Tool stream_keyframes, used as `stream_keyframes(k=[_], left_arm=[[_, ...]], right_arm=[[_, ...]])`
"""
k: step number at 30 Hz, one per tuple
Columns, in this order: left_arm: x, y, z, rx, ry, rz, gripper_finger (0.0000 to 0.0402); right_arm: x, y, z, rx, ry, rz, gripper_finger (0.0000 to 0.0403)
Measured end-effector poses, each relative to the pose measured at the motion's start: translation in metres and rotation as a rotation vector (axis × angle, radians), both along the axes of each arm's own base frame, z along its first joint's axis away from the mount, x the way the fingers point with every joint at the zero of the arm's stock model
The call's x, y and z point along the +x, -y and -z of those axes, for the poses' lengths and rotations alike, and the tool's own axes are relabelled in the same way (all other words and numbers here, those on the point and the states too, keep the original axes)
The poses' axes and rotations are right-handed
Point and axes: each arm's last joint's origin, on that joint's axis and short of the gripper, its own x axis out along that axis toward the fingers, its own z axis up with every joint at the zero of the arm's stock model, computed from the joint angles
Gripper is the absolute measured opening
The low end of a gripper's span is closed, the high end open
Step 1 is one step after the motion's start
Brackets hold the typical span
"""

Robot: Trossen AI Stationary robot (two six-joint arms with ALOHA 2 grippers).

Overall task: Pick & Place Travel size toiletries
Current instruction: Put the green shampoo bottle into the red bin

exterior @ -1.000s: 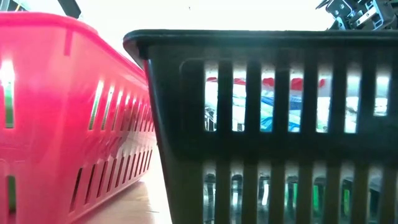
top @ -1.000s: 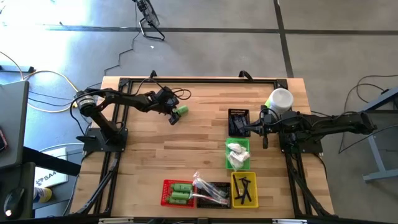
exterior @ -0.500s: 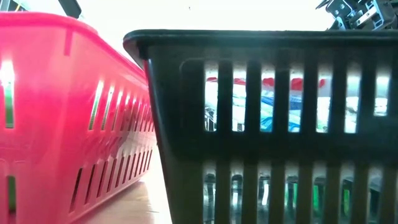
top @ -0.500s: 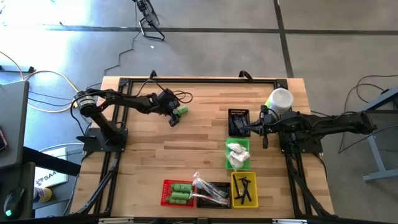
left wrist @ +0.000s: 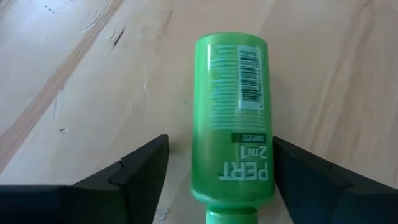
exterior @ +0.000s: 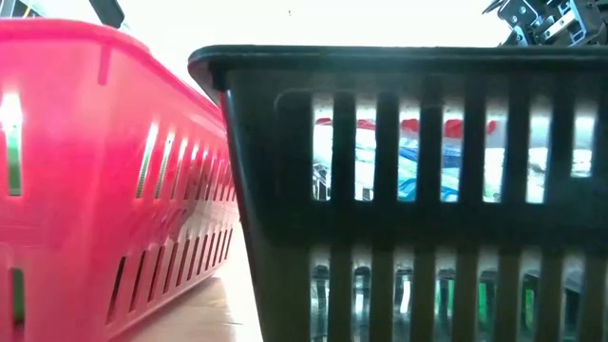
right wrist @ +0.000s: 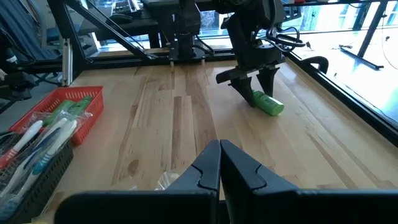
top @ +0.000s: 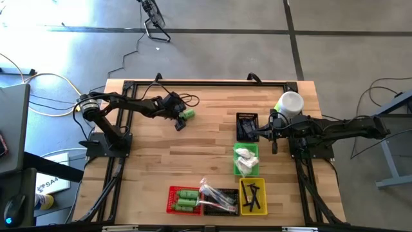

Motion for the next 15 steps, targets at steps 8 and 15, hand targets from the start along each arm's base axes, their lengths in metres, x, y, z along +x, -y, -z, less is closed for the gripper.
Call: stream_keyframes(k=[8,15], left_arm=[[0.0001,0.0001,0.0,-0.003,0.002,0.002,0.0223],[0.0001,0.0002,0.0001,-0.004,0.002,0.003,0.0202]], right_arm=[[0.0,0.0,0.0,0.0,0.0,0.0,0.0002],[0.0,0.0,0.0,0.001,0.0,0.0,0.0002]])
